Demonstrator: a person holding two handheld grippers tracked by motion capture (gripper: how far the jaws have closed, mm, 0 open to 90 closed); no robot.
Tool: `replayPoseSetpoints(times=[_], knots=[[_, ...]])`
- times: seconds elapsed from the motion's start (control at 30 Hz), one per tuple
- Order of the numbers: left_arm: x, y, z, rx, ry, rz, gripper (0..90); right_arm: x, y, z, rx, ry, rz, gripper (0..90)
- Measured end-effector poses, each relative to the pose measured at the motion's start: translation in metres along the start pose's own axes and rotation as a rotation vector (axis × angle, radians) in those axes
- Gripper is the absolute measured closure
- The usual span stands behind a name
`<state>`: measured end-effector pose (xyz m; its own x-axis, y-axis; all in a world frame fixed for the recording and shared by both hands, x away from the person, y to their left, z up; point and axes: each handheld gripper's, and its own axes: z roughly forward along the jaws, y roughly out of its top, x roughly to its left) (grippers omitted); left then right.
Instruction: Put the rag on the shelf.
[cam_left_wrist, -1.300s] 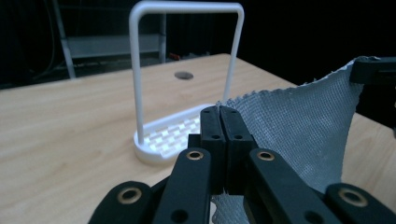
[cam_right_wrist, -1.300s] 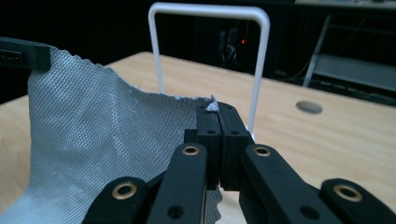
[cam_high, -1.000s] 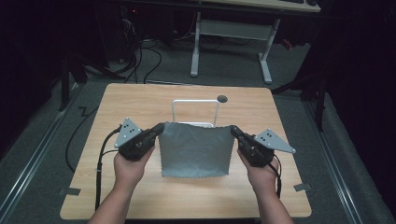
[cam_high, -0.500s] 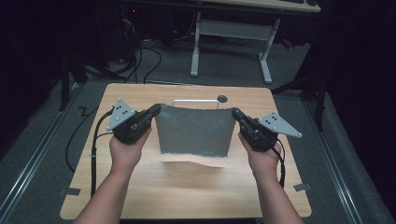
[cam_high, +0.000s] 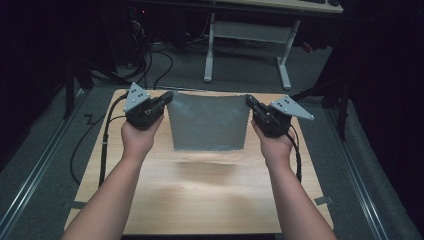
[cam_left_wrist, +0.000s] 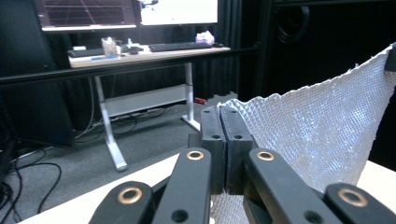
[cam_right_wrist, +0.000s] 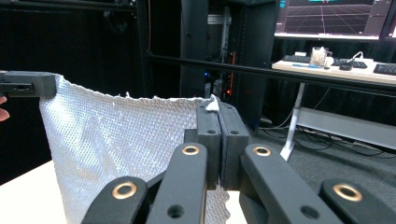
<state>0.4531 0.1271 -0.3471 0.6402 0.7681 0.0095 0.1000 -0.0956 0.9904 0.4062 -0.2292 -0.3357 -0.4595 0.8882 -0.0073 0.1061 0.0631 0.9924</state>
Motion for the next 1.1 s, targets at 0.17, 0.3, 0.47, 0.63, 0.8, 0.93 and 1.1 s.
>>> replayPoseSetpoints(times=[0.17,0.3,0.47,0.63,0.8,0.93,1.1], knots=[[0.017,0.003,0.022,0.004,0.028,0.000,89.6,-0.010,0.007,0.029,0.010,-0.013,0.000,89.8],[0.025,0.005,0.038,0.029,0.037,0.000,89.6,-0.018,0.009,0.046,0.020,-0.032,0.011,89.8],[0.039,-0.006,0.070,0.131,0.014,-0.029,89.6,-0.043,-0.007,0.080,0.115,-0.058,0.065,89.7],[0.050,-0.032,0.081,0.225,-0.009,-0.081,89.7,-0.049,-0.031,0.094,0.195,-0.045,0.097,89.8],[0.048,-0.057,0.082,0.291,-0.022,-0.099,89.6,-0.046,-0.053,0.094,0.235,-0.023,0.087,89.7],[0.047,-0.072,0.077,0.284,-0.042,-0.172,89.6,-0.045,-0.072,0.090,0.268,-0.012,0.107,89.7],[0.047,-0.089,0.076,0.292,-0.060,-0.224,89.6,-0.042,-0.084,0.088,0.283,-0.002,0.118,89.6]])
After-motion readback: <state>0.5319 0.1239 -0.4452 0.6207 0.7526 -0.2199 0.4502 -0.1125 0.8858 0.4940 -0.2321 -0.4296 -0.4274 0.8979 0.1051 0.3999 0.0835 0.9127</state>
